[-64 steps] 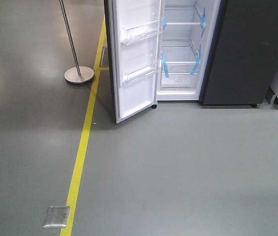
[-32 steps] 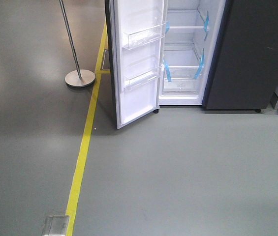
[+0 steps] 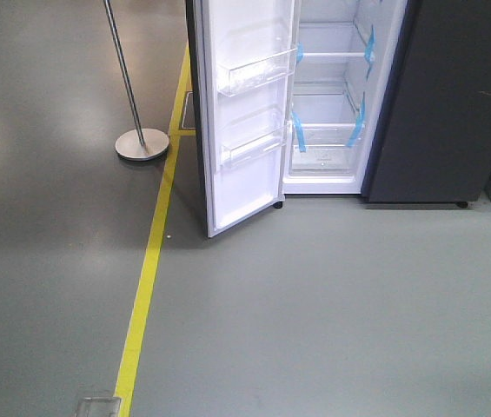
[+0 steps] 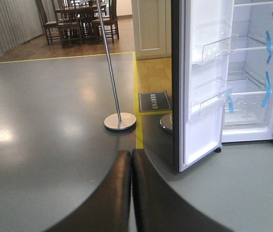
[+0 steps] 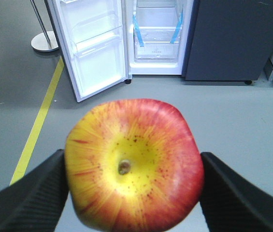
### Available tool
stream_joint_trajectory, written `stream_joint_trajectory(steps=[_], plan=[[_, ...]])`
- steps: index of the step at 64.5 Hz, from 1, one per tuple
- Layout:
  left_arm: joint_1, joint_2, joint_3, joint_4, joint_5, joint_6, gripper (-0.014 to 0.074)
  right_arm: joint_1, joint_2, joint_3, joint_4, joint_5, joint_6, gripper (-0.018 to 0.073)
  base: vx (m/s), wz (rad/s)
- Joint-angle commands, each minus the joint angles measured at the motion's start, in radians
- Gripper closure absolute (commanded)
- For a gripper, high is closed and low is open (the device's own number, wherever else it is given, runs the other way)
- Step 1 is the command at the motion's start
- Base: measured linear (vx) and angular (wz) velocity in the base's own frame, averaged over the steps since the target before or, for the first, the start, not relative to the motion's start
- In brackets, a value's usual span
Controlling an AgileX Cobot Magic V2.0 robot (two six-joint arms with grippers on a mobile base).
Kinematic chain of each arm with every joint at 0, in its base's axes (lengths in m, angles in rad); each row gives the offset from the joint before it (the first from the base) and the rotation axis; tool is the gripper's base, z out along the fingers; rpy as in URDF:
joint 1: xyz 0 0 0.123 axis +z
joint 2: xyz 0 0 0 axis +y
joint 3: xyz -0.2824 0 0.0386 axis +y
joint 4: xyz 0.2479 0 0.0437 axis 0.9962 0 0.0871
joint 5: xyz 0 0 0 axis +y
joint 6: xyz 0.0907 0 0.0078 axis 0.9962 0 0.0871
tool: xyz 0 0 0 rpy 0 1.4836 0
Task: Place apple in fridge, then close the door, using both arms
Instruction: 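Approach the open refrigerator door with the apple held in the right gripper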
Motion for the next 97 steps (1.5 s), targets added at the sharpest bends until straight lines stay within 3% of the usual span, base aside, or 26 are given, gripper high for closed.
stream_joint_trajectory(steps=[1, 97], plan=[[-0.005, -0.014, 0.018, -0.009, -0.071, -0.004, 0.0602, -0.005, -0.003, -0.03, 0.023, -0.07, -0.001, 0.0334, 0.11, 0.03], [-0.005, -0.014, 0.018, -0.009, -0.071, -0.004, 0.0602, -0.005, -0.003, -0.03, 0.023, -0.07, -0.001, 0.0334, 0.1, 0.0]])
